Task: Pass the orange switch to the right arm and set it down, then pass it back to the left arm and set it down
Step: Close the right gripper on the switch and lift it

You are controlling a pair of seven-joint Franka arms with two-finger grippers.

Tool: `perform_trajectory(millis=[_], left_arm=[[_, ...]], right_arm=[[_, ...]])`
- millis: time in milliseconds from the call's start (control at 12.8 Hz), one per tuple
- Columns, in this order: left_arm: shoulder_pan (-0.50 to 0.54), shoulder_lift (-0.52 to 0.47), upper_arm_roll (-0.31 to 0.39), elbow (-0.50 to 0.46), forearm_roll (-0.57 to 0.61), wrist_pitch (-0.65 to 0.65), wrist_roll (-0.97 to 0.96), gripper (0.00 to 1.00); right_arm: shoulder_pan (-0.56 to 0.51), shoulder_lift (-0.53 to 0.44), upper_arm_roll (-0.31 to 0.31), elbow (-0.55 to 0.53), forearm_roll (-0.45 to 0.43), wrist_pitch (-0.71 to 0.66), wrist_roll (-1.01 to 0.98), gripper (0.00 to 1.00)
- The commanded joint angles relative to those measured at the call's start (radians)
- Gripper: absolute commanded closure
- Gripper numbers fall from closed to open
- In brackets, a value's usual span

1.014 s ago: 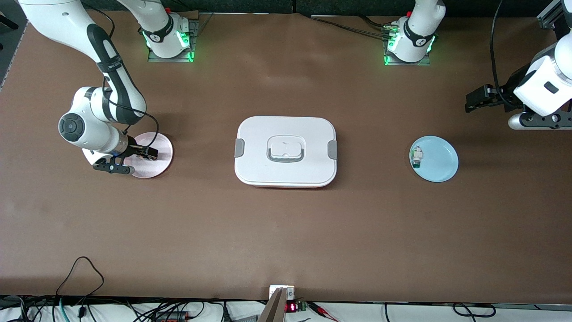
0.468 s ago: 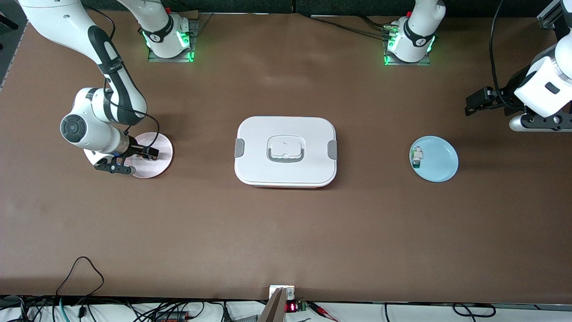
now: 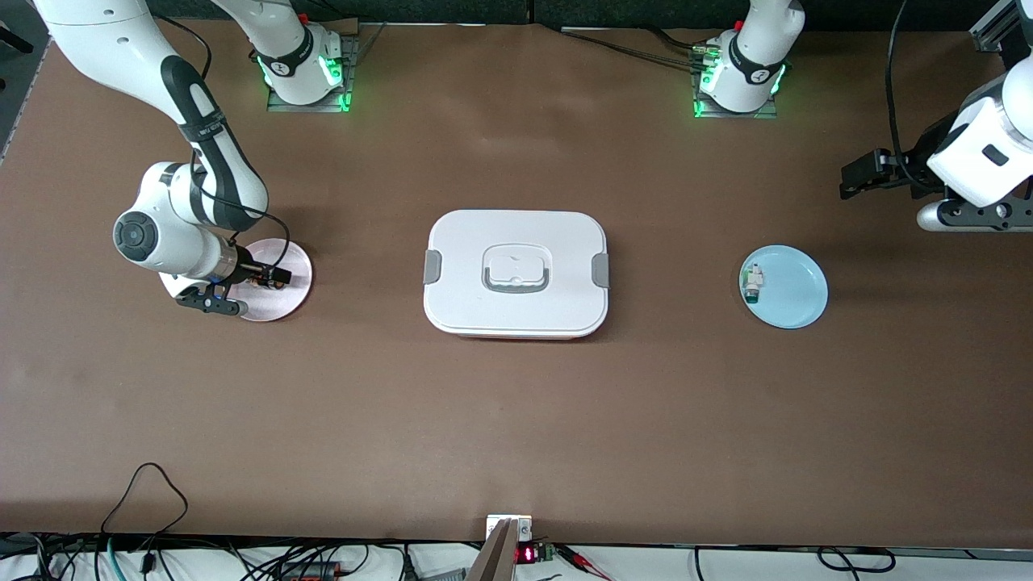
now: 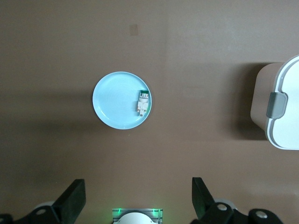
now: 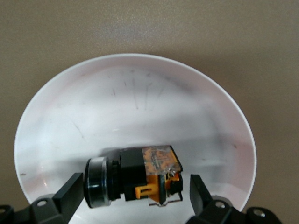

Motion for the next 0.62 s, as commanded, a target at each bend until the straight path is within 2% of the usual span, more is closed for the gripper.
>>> perform_trajectory(millis=[0,78,156,312,390,546], left_arm=[[-0.001,-0.006,-0.027,0.017,-0.008,-0.023,0.005,0.0],[-0.001,0.001,-0.062,0.018,-0.008,-0.022,-0.003,0.0],[0.007,0.003,-0.065,0.018,-0.019,-0.011,-0.025,0.0],[0.007,0.007,-0.065,0.02,-0.022,0.009,-0.02,0.0],[0.008,0.013,-0.065,0.038,-0.019,0.007,-0.02,0.0],[0.011,0.01,-0.068,0.04,-0.017,-0.006,-0.02,0.0]], right_arm=[[-0.002,0.004,0.0,0.008,0.02,0.012,-0.015,0.02],[-0.002,0.004,0.0,0.009,0.02,0.01,-0.035,0.06],[-0.002,0.004,0.0,0.009,0.02,0.01,-0.068,0.16],[-0.002,0.004,0.0,0.017,0.02,0.004,-0.136,0.45],[0.0,0.004,0.0,0.02,0.02,0.003,-0.188,0.57],[0.0,0.004,0.0,0.026,0.02,0.003,-0.24,0.64]])
